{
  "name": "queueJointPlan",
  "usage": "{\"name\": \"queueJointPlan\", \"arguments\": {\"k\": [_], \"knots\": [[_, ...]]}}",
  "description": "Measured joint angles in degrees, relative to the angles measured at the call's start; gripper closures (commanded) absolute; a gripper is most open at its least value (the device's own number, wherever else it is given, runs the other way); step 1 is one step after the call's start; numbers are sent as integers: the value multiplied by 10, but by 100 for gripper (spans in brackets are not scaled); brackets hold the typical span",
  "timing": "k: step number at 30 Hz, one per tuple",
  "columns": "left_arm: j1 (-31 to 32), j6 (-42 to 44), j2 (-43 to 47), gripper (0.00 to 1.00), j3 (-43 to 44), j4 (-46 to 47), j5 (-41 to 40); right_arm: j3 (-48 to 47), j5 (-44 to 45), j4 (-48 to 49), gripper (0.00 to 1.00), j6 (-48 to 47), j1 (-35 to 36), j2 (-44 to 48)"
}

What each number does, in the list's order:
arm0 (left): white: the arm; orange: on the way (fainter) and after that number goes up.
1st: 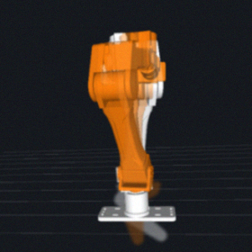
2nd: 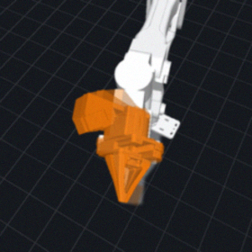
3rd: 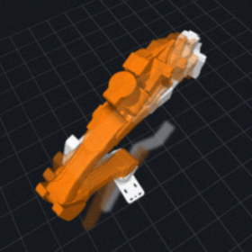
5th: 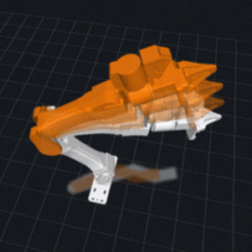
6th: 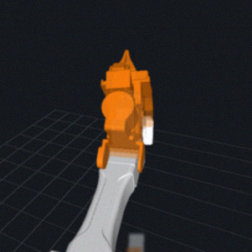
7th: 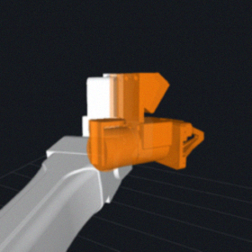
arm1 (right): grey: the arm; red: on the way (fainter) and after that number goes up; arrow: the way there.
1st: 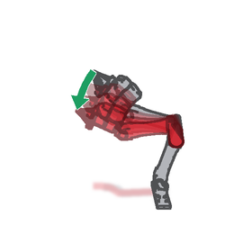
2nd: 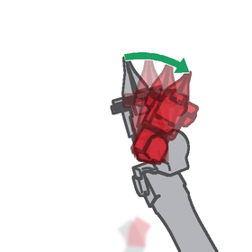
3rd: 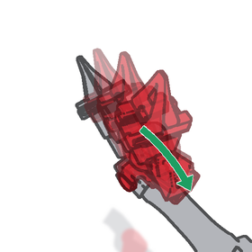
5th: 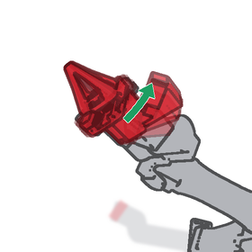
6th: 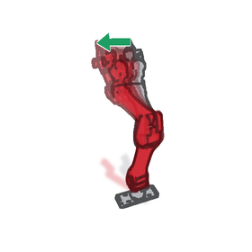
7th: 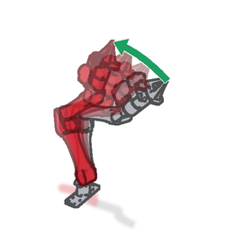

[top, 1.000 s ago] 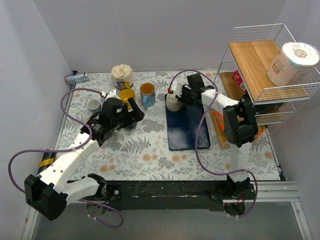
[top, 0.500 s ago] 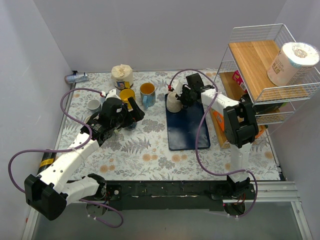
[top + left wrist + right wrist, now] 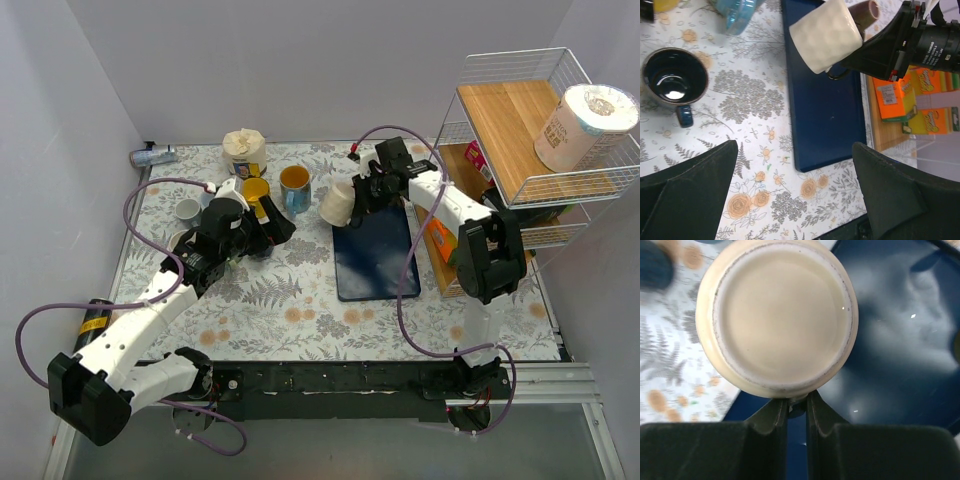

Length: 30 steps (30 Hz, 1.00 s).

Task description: Turn the mug right side up

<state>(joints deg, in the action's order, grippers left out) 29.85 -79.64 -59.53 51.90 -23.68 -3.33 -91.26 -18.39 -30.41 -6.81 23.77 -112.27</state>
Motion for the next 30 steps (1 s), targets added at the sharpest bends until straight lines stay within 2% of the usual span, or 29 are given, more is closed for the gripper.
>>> {"name": "queueJointPlan", "arguments": {"k": [4, 11, 17, 23, 25, 30], "knots": [[0, 9, -1, 2, -8, 33, 47, 48, -42, 18, 99, 85, 0, 54], [0, 7, -1, 2, -69, 125, 158, 168, -118, 109, 99, 247, 5, 174], [9, -4, -1, 2, -94, 223, 237, 248, -106, 207, 99, 369, 36, 294], [16, -27, -1, 2, -95, 318, 278, 288, -83, 292, 99, 467, 84, 380], [18, -38, -3, 4, -96, 346, 287, 298, -72, 309, 99, 490, 101, 395], [21, -68, -20, 21, -103, 419, 315, 355, -15, 361, 99, 548, 136, 435]]}}
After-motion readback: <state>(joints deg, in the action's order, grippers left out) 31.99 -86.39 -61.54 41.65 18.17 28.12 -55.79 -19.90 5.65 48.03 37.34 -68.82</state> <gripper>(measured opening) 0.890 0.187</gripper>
